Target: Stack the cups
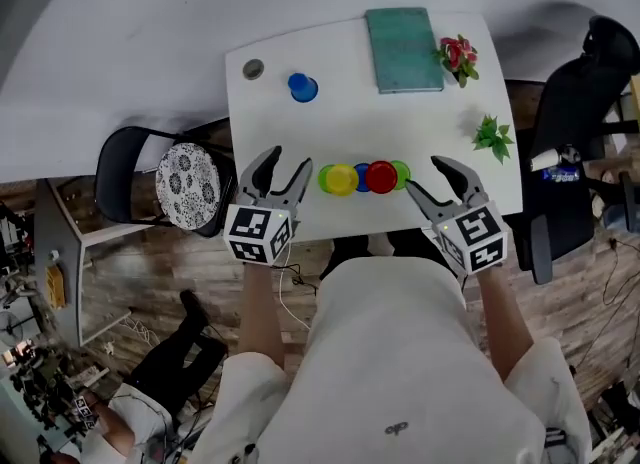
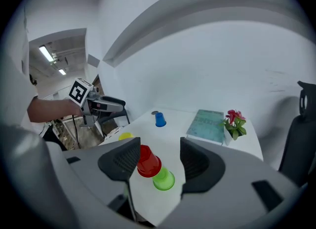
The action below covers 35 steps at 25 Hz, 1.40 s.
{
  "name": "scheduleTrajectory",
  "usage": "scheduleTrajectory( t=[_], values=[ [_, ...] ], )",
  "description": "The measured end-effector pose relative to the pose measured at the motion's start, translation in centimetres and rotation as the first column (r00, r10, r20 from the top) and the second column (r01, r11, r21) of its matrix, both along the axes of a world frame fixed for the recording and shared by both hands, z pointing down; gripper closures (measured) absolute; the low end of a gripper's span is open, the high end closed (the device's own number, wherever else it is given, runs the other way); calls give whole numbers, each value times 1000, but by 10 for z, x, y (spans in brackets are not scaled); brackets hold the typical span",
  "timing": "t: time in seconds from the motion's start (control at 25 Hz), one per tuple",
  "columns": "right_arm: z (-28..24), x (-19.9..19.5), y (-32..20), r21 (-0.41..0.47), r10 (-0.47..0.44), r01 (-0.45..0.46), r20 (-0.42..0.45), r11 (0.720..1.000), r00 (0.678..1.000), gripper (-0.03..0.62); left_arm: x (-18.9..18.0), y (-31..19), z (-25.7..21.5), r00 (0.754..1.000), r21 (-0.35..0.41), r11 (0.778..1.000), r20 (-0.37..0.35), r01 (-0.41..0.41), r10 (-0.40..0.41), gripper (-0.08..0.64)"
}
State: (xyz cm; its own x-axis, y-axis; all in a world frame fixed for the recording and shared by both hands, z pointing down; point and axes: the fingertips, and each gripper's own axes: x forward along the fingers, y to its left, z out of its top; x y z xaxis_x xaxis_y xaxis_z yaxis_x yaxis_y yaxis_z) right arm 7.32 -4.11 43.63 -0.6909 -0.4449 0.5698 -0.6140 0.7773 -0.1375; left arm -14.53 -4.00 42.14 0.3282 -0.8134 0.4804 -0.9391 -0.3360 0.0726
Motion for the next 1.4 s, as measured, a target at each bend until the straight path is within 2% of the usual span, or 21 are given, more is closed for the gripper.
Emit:
scheduleTrajectory(
  t=[0.16, 0.32, 0.4, 0.72, 0.96, 1.2, 1.4],
  values=[
    [-6, 8, 1, -7, 132, -132, 7, 991, 991, 336, -14, -36, 13, 996, -6, 996, 18, -93, 93, 308],
    [-7, 13, 7, -23, 264, -264, 4, 964, 964, 336, -28, -72, 25, 985, -14, 985, 41, -170, 170, 308],
    [-8, 13, 11, -22, 301, -301, -5, 953, 954, 336, -32, -88, 33, 977, -23, 978, 48, -209, 210, 308],
    [-15, 3, 28, -12, 380, -380, -26, 925, 925, 337, -46, -139, 73, 943, -75, 947, 94, -313, 319, 308],
    [-14, 8, 41, -17, 412, -414, -71, 910, 909, 336, -52, -168, 108, 923, -131, 931, 139, -341, 358, 308],
    [-7, 17, 47, -37, 460, -465, -97, 885, 883, 339, -52, -182, 136, 913, -175, 915, 133, -362, 387, 309],
    [-1, 16, 51, -44, 466, -472, -104, 881, 879, 339, -55, -186, 151, 909, -203, 910, 142, -361, 392, 308]
  ],
)
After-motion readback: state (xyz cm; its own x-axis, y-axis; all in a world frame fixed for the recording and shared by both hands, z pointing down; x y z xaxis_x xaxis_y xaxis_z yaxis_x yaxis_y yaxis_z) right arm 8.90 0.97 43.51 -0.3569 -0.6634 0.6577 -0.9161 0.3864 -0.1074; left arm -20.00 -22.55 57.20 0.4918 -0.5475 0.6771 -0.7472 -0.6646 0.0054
